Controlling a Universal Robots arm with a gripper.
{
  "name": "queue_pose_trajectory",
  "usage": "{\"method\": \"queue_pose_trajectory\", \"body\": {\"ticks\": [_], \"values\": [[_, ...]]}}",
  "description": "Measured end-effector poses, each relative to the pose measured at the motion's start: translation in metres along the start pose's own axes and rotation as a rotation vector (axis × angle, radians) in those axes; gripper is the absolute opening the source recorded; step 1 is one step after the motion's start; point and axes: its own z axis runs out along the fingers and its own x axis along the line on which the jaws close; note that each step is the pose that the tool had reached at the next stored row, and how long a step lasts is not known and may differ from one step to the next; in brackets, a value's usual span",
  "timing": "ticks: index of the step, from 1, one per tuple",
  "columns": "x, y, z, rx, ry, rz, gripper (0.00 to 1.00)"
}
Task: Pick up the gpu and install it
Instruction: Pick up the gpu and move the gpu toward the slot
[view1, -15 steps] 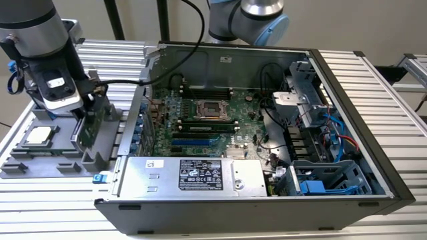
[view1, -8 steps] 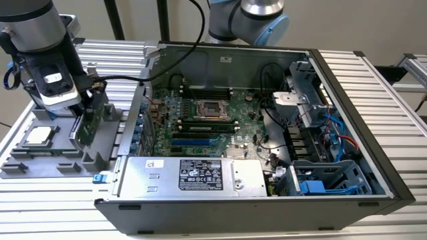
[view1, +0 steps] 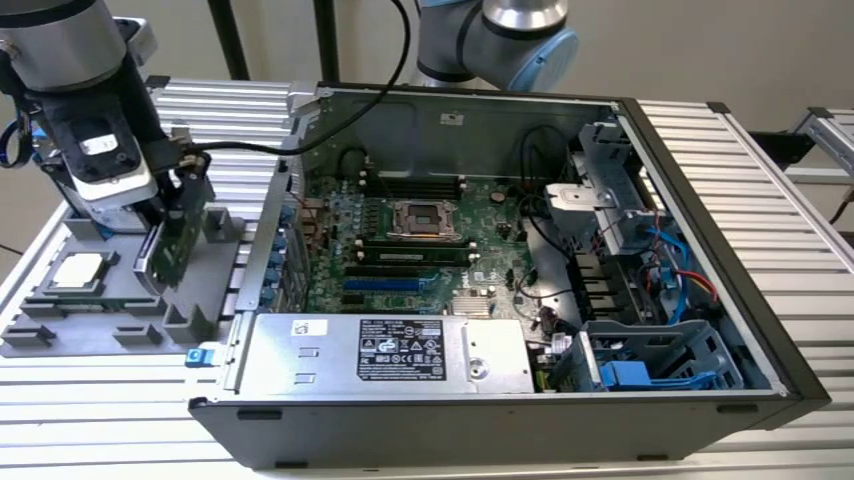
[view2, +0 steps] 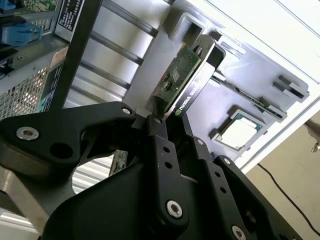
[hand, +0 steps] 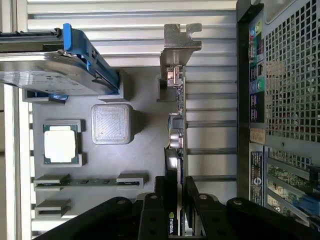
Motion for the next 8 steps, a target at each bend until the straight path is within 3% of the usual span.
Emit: {"method": "queue_pose_trajectory", "body": {"ticks": [8], "values": [[0.0000, 0.0005, -0.0088, 0.0000, 0.0000, 0.000, 0.00]]}}
